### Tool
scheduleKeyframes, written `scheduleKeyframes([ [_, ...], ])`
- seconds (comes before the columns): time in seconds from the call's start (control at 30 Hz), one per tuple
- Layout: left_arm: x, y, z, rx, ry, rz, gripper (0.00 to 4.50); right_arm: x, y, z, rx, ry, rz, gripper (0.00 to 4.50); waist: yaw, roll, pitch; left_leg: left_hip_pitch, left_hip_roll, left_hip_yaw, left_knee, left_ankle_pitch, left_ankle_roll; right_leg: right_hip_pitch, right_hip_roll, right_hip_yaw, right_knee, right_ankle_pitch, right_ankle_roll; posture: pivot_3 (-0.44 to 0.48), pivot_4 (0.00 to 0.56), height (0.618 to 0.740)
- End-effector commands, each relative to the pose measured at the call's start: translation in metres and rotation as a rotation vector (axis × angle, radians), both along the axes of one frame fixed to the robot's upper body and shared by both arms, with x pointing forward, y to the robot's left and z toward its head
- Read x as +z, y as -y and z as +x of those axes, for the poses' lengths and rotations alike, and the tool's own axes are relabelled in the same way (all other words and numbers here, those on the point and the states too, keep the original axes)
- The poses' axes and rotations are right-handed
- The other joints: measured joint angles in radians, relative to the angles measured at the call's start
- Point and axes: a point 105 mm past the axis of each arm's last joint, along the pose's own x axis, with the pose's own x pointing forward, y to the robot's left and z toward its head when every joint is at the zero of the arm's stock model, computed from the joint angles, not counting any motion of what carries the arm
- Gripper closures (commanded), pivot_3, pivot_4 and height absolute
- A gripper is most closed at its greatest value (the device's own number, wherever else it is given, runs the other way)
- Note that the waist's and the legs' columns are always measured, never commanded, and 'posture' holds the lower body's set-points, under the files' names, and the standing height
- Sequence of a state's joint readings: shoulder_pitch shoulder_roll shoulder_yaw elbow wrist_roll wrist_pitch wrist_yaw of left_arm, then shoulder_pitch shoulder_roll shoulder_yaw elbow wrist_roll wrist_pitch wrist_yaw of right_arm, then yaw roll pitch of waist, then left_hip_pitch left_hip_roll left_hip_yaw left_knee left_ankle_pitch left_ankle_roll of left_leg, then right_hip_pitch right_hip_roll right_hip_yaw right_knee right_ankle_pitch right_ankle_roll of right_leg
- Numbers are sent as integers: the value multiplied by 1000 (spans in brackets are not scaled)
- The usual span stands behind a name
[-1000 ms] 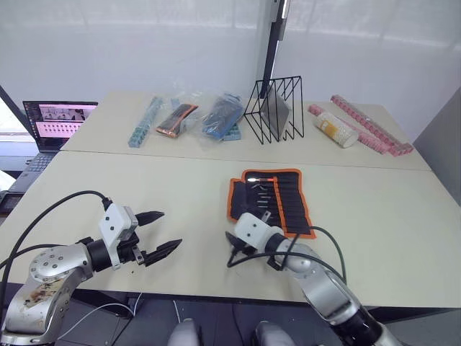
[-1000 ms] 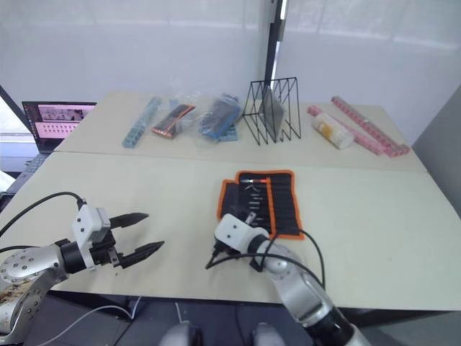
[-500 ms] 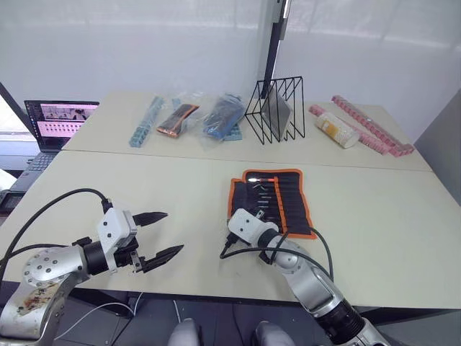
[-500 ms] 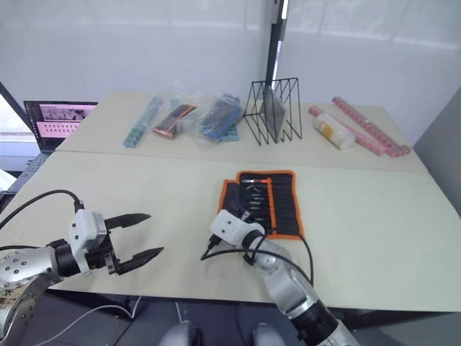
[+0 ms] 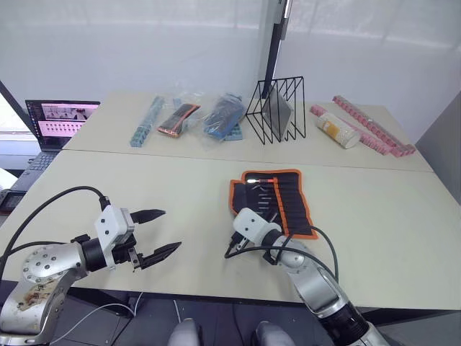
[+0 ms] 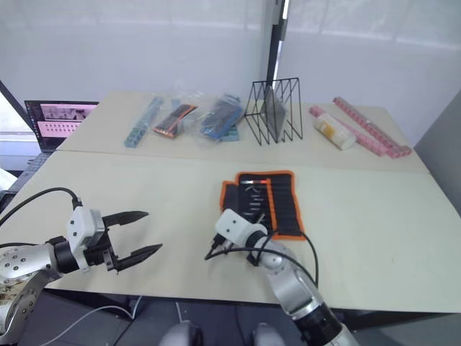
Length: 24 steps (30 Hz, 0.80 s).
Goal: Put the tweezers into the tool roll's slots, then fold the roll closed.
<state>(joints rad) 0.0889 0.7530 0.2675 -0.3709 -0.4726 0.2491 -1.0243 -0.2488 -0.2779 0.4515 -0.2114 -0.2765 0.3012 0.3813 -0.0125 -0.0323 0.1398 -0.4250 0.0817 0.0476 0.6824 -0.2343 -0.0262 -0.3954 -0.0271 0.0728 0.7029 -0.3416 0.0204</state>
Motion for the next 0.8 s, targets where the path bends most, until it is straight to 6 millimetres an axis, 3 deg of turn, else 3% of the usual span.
scheduleKeyframes([
  [0.03,6,9,7,-94,54,18,0,23,-3,-29,271,58,51,4470,3,0,0,0,0,0,0,0,0,0,0,0,0,0,0,0,150,687],
  [0.17,2,16,18,-222,96,48,0,13,20,-58,542,31,-55,4470,3,0,1,0,-1,0,1,0,0,2,0,-1,-1,0,0,0,150,687],
  [0.33,-16,23,28,-484,99,236,0,6,46,-74,698,3,-163,4470,0,0,1,1,1,0,1,0,0,3,2,0,-1,0,0,0,150,687],
  [0.47,-16,34,45,-608,172,296,0,3,50,-75,735,13,-194,4470,3,0,1,1,0,0,1,0,0,3,2,0,-1,0,0,0,150,687],
  [0.6,-19,59,64,-725,226,340,0,3,51,-75,728,25,-193,4470,14,0,1,0,0,0,3,0,0,4,2,0,-1,0,0,0,150,687],
  [0.8,-22,79,75,-801,273,350,0,3,54,-77,695,32,-191,4470,17,0,1,0,0,-1,6,-1,2,4,2,0,-1,0,0,0,150,687],
])
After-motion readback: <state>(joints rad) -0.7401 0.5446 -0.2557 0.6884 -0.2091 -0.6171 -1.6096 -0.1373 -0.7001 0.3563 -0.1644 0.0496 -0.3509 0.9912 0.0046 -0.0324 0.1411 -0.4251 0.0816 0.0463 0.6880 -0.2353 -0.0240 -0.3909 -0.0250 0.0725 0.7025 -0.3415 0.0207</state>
